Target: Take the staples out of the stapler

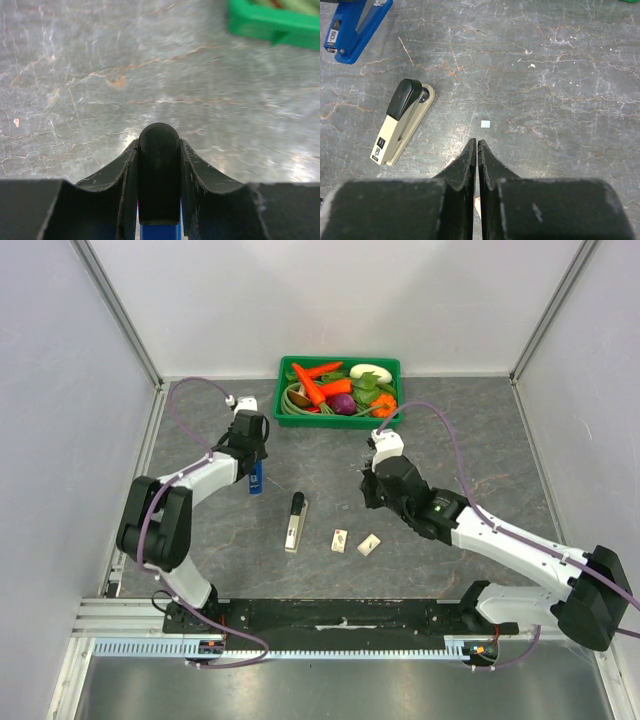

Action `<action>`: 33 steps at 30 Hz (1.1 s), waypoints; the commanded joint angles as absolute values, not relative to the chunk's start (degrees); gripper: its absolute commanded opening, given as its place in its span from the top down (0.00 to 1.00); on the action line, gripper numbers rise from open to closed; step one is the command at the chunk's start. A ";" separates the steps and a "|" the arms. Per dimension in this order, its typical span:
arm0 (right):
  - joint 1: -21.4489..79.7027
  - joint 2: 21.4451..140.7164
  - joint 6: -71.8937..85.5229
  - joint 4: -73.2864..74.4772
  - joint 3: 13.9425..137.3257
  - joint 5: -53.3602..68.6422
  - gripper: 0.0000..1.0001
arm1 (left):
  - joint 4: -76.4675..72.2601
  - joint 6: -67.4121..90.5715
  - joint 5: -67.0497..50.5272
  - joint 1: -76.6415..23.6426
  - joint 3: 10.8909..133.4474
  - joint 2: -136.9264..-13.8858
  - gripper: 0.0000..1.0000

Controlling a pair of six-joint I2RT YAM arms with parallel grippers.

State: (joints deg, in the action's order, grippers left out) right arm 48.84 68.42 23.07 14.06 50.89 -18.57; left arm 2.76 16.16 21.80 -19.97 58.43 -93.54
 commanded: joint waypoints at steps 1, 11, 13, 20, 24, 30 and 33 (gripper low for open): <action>48.69 65.13 23.73 12.39 49.40 -17.67 0.91 | -3.60 15.04 19.68 -17.23 60.82 -97.90 0.98; 48.69 62.67 24.26 11.95 46.94 -15.12 0.83 | -3.00 8.44 17.75 -15.64 64.50 -100.80 0.88; 48.69 62.49 24.26 11.95 46.93 -14.59 0.82 | -1.06 8.09 17.84 -15.65 66.52 -102.56 0.83; 48.69 60.56 24.08 13.18 46.76 -14.76 0.68 | 3.95 7.21 17.67 -15.64 70.40 -106.08 0.62; 48.69 59.77 24.08 13.88 47.02 -15.12 0.60 | 4.39 6.33 17.40 -15.64 70.93 -106.79 0.58; 48.69 59.50 24.26 14.50 47.28 -15.03 0.47 | 5.62 5.54 16.61 -15.47 72.07 -106.79 0.52; 48.69 59.41 24.26 14.50 47.46 -15.03 0.44 | 6.15 6.50 15.39 -15.56 72.33 -103.99 0.48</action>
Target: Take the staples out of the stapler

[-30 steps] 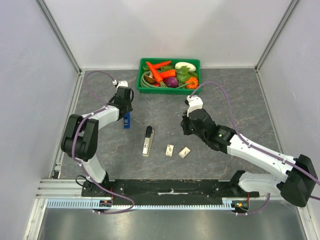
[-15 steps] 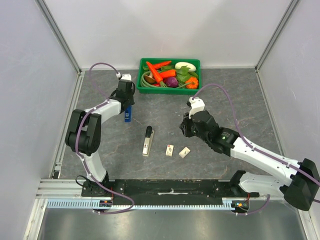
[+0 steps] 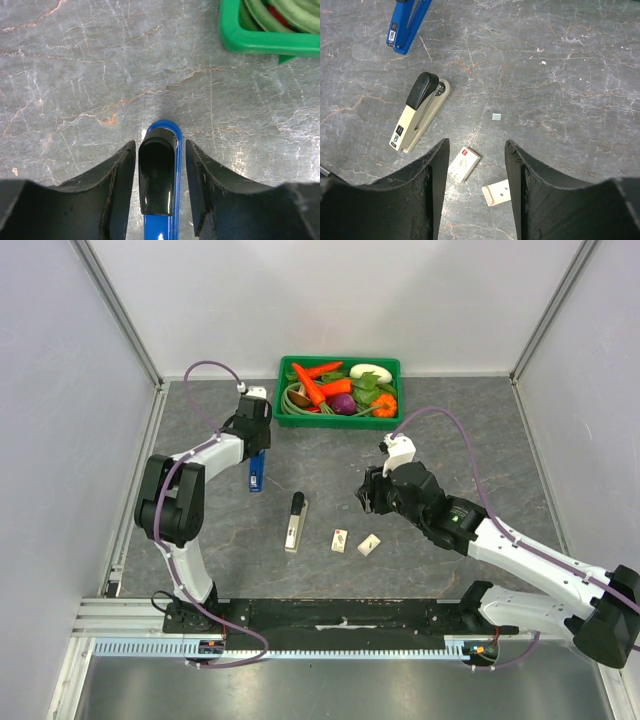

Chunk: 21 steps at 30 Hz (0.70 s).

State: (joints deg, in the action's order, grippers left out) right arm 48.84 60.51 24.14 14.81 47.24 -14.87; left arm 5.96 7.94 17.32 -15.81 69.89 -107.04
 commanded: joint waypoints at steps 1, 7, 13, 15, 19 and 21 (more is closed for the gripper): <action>48.69 59.41 24.00 14.50 47.63 -15.12 0.43 | 6.67 6.85 14.95 -15.47 72.60 -102.67 0.47; 48.69 59.85 23.03 14.94 48.69 -15.91 0.38 | 12.48 14.32 8.72 -16.25 70.85 -93.97 0.44; 48.52 59.85 20.83 16.78 49.74 -17.31 0.33 | 13.97 16.70 3.43 -23.18 63.20 -85.62 0.43; 48.25 59.77 20.39 17.57 50.10 -17.40 0.32 | 14.33 16.52 4.04 -26.44 61.79 -83.94 0.43; 47.64 59.41 19.86 19.68 50.62 -17.40 0.30 | 16.61 16.52 6.85 -32.16 60.30 -82.88 0.43; 47.29 59.15 19.69 20.47 50.63 -17.49 0.29 | 17.31 16.78 8.61 -34.35 59.33 -82.62 0.43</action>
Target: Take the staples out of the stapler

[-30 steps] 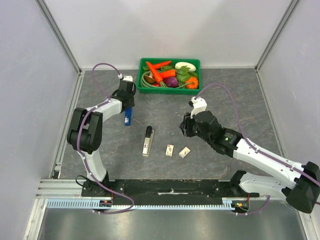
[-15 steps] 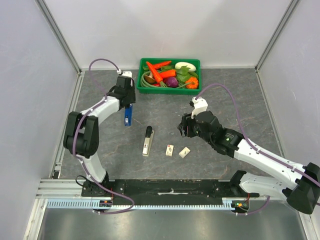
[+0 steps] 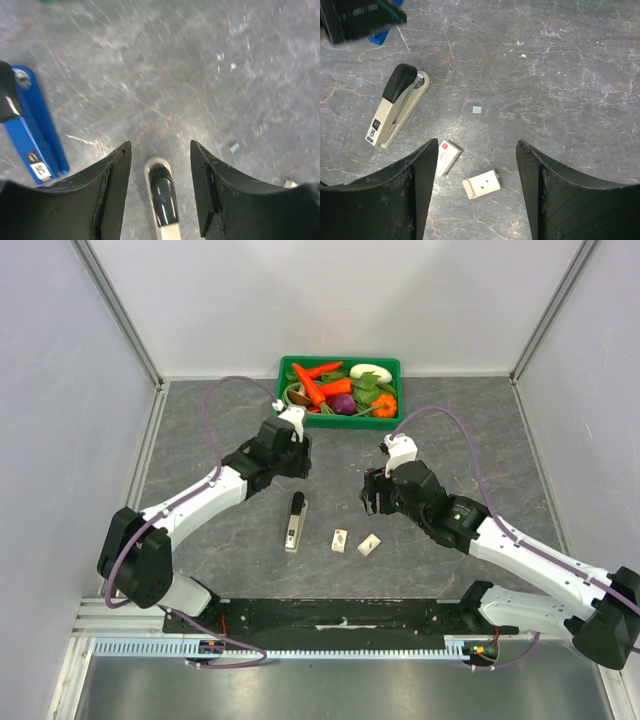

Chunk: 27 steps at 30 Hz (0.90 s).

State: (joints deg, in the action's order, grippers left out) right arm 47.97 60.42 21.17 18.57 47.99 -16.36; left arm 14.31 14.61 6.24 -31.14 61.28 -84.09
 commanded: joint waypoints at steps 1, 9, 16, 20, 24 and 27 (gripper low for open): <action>47.20 58.98 19.77 20.91 50.45 -17.40 0.29 | 17.31 17.05 8.96 -35.06 58.72 -82.53 0.43; 47.11 59.50 20.74 21.44 48.96 -16.35 0.27 | 17.23 18.98 10.28 -38.14 54.58 -84.11 0.22; 47.11 60.38 21.27 21.36 48.96 -15.38 0.26 | 18.01 19.42 11.07 -39.37 54.05 -86.30 0.22; 47.11 60.91 21.45 21.45 48.96 -14.94 0.26 | 18.89 19.51 11.16 -39.90 53.62 -87.45 0.22; 47.11 61.35 21.45 21.27 49.04 -14.85 0.26 | 18.98 19.51 11.78 -39.99 52.91 -87.71 0.22; 47.11 62.05 21.53 21.18 49.31 -14.42 0.26 | 19.34 19.42 12.04 -39.99 52.82 -88.50 0.23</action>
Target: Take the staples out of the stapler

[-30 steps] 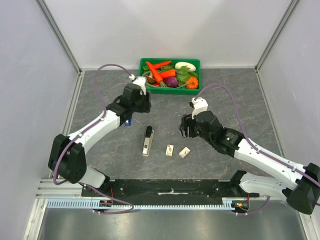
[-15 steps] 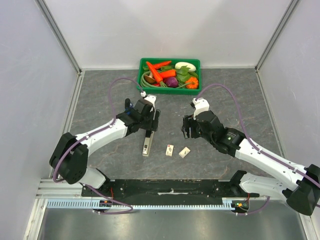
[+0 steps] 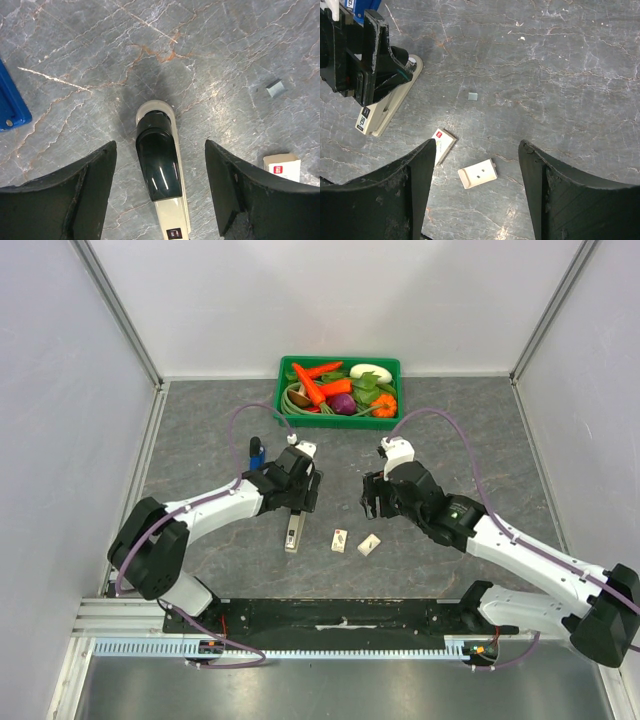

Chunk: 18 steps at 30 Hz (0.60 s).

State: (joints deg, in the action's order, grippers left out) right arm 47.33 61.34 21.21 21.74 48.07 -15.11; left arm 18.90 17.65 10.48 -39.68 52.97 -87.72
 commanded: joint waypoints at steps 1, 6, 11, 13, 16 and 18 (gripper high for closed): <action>47.11 62.22 21.53 21.27 49.39 -14.33 0.26 | 19.34 19.42 11.78 -39.90 52.82 -88.77 0.25; 47.11 62.58 21.36 21.18 49.48 -14.15 0.25 | 19.86 19.25 12.39 -39.99 52.82 -89.56 0.39; 47.11 62.75 21.45 21.09 49.48 -13.98 0.25 | 20.22 19.16 12.66 -39.90 52.82 -90.35 0.55; 47.11 62.67 21.45 21.09 49.57 -14.06 0.25 | 20.13 19.16 12.40 -39.90 52.91 -90.26 0.68; 47.11 62.32 21.45 21.18 49.48 -13.97 0.25 | 20.13 18.55 12.13 -39.90 53.26 -89.91 0.93; 47.11 62.05 21.27 21.27 49.48 -13.89 0.26 | 20.13 17.76 11.26 -39.90 53.44 -89.13 0.98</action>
State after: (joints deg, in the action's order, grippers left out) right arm 47.29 62.70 21.21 21.76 48.07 -14.52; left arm 20.01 18.37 11.84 -39.72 52.84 -89.82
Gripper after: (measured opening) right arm 0.745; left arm 0.367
